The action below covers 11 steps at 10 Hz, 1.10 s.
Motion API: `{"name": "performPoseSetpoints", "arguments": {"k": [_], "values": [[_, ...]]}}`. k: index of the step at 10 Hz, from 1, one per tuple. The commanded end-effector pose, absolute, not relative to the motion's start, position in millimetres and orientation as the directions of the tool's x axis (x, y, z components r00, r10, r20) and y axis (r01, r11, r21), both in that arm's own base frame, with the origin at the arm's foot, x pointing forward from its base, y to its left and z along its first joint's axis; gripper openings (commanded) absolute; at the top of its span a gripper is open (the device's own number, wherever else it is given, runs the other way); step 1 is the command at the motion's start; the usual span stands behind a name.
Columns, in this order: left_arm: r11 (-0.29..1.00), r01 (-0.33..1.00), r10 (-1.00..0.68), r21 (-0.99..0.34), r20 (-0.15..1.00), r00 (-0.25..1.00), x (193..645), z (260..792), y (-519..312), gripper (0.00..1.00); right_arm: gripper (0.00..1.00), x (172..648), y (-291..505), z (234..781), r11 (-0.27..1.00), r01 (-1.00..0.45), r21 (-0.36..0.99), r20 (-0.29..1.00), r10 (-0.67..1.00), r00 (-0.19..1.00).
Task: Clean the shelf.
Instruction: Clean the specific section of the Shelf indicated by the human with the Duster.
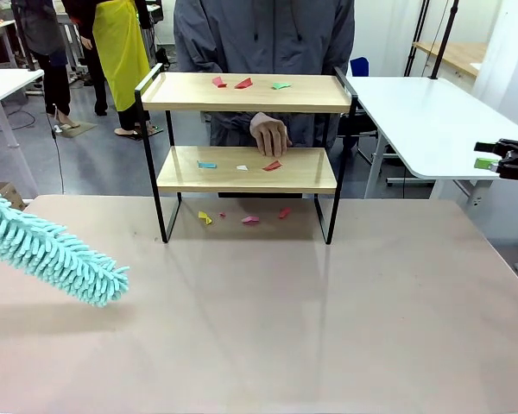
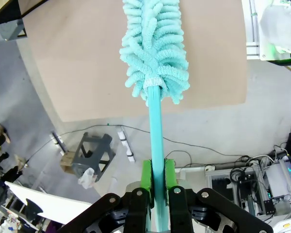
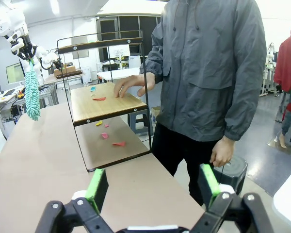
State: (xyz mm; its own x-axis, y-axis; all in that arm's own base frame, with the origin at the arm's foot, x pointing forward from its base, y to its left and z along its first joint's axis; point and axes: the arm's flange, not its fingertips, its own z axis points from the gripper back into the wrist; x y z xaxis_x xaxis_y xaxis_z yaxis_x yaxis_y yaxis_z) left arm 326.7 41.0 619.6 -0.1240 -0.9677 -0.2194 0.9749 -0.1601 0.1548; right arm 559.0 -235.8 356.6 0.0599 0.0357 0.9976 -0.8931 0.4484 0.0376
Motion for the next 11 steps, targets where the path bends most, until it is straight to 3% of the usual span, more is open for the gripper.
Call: {"name": "performPoseSetpoints", "arguments": {"k": [1, 10, 11], "values": [[-0.165, 0.974, -0.968, 0.158, -0.217, -0.128, 327.4, 620.7, 43.4, 0.13, 1.00, 558.1, -232.6, 361.8, 0.451, -0.891, 0.049, 0.997, 0.037, 0.073], [-0.160, 0.975, -0.968, 0.155, -0.219, -0.124, 326.7, 619.6, 41.0, 0.13, 1.00, 558.1, -232.6, 361.8, 0.451, -0.891, 0.049, 0.997, 0.037, 0.073], [-0.143, 0.972, -0.986, 0.187, -0.109, -0.124, 318.7, 618.9, 34.4, 0.13, 1.00, 558.1, -232.6, 361.8, 0.451, -0.891, 0.049, 0.997, 0.037, 0.073]]}}
